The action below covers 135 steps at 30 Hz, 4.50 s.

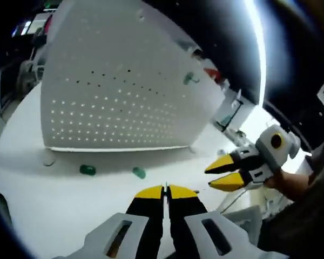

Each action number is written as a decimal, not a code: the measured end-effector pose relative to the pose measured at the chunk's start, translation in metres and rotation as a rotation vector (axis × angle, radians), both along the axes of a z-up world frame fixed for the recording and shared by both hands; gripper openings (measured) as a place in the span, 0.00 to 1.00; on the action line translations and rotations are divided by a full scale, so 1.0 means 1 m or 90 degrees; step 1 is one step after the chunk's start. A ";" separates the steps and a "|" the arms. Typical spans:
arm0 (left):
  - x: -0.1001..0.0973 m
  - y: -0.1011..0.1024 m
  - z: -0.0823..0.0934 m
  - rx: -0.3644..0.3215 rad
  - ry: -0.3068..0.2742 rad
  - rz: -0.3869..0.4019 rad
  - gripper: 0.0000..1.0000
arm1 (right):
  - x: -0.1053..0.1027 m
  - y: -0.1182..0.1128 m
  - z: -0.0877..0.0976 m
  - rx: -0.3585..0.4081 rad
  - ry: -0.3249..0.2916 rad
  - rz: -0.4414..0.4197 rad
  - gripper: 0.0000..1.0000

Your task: Insert the hook assembly into the mounting plate slot until the hook locks in place.

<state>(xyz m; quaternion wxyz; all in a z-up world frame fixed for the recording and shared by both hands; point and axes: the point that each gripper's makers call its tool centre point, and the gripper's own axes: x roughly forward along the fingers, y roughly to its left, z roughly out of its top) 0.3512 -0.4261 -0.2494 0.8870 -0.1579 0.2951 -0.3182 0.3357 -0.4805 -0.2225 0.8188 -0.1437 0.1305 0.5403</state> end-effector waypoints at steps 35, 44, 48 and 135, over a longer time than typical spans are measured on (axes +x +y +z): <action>0.026 -0.001 0.048 0.019 -0.188 0.039 0.01 | 0.001 -0.015 0.002 0.096 0.220 -0.119 0.07; 0.023 -0.028 0.079 0.036 -0.314 -0.028 0.01 | 0.010 -0.005 0.035 0.281 0.369 -0.147 0.08; 0.020 -0.033 0.086 0.019 -0.348 -0.039 0.01 | 0.010 -0.004 0.041 0.322 0.409 -0.145 0.09; 0.011 -0.058 0.051 -0.005 -0.221 -0.079 0.19 | 0.024 -0.024 -0.002 -0.024 0.097 -0.204 0.00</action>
